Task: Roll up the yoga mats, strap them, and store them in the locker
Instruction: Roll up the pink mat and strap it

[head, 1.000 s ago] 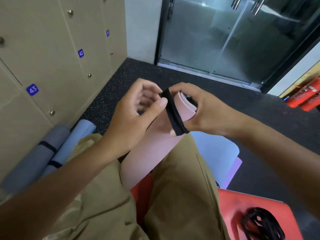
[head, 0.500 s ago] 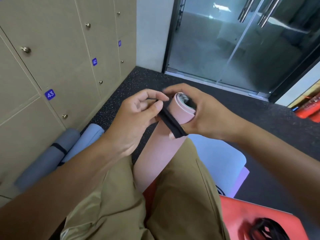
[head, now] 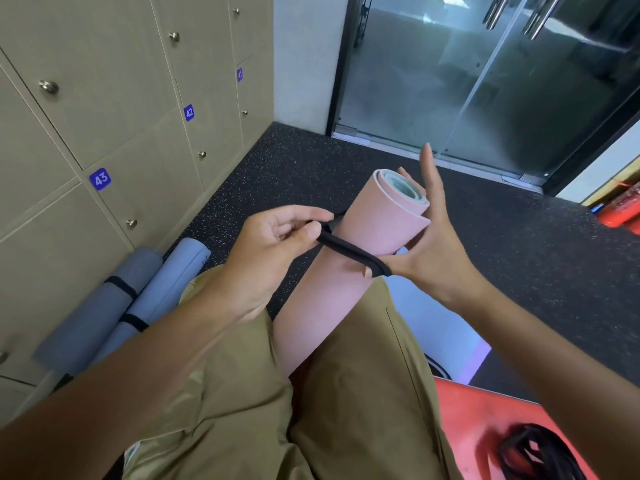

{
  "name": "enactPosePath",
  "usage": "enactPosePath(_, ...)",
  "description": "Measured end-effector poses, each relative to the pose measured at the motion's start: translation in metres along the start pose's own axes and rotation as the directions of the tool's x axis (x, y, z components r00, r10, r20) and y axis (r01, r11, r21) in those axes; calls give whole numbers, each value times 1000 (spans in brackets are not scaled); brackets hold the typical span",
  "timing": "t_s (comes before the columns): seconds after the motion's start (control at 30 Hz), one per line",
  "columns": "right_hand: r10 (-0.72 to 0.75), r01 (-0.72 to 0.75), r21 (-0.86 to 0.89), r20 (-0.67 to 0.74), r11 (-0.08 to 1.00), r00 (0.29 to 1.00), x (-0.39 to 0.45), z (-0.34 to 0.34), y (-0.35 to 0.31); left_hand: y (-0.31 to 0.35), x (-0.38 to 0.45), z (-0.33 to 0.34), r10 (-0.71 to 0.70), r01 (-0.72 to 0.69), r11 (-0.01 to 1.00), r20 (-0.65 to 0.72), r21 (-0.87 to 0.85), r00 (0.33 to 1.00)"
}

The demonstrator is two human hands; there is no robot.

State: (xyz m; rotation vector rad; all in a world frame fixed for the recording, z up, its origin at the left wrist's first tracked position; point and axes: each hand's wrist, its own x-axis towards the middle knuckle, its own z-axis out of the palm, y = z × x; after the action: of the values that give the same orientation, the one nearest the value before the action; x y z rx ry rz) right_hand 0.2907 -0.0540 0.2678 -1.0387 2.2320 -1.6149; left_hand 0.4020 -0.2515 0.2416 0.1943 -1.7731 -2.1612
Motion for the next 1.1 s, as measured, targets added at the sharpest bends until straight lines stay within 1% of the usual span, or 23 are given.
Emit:
enactPosePath(0.13, 40, -36, 69, -50, 997, 998, -11, 14, 23, -20, -4, -7, -50, 50, 997, 4, 59, 999)
enactPosePath(0.27, 111, -107, 105, -31, 989, 993, -20, 25, 48, -39, -7, -10, -90, 92, 989, -19, 118, 996)
enactPosePath(0.37, 152, -150, 83, -22, 985, 988, -22, 27, 57, -47, -9, -8, -118, 122, 977, -37, 172, 992)
enactPosePath(0.47, 149, -149, 24, -6, 989, 989, -23, 31, 59, -51, -9, -8, -129, 135, 968, -44, 212, 991)
enactPosePath(0.57, 141, -141, -1, -28, 990, 990, -25, 32, 57, -54, -8, -9, -107, 97, 949, 15, 302, 994)
enactPosePath(0.63, 137, -137, -15, -11, 990, 991, -24, 32, 55, -57, -6, -9, -77, 55, 930, 46, 364, 996)
enactPosePath(0.7, 141, -141, -7, 19, 990, 990, -23, 30, 56, -61, -3, -10, -27, 1, 893, 52, 450, 998)
enactPosePath(0.77, 154, -154, -5, 28, 988, 988, -22, 27, 57, -65, 0, -13, -14, -16, 868, 55, 496, 998)
enactPosePath(0.83, 170, -170, -2, 40, 985, 985, -23, 25, 58, -68, 2, -17, -49, 4, 891, 89, 453, 995)
enactPosePath(0.9, 188, -189, 2, 60, 982, 980, -22, 21, 59, -70, 3, -19, -98, 22, 907, 159, 421, 982)
enactPosePath(1.0, 193, -193, -15, 93, 981, 977, -17, 13, 60, -73, 6, -17, -176, 58, 919, 273, 391, 946)
enactPosePath(1.1, 203, -201, -22, 118, 979, 972, -13, 6, 58, -77, 10, -14, -206, 82, 932, 330, 354, 921)
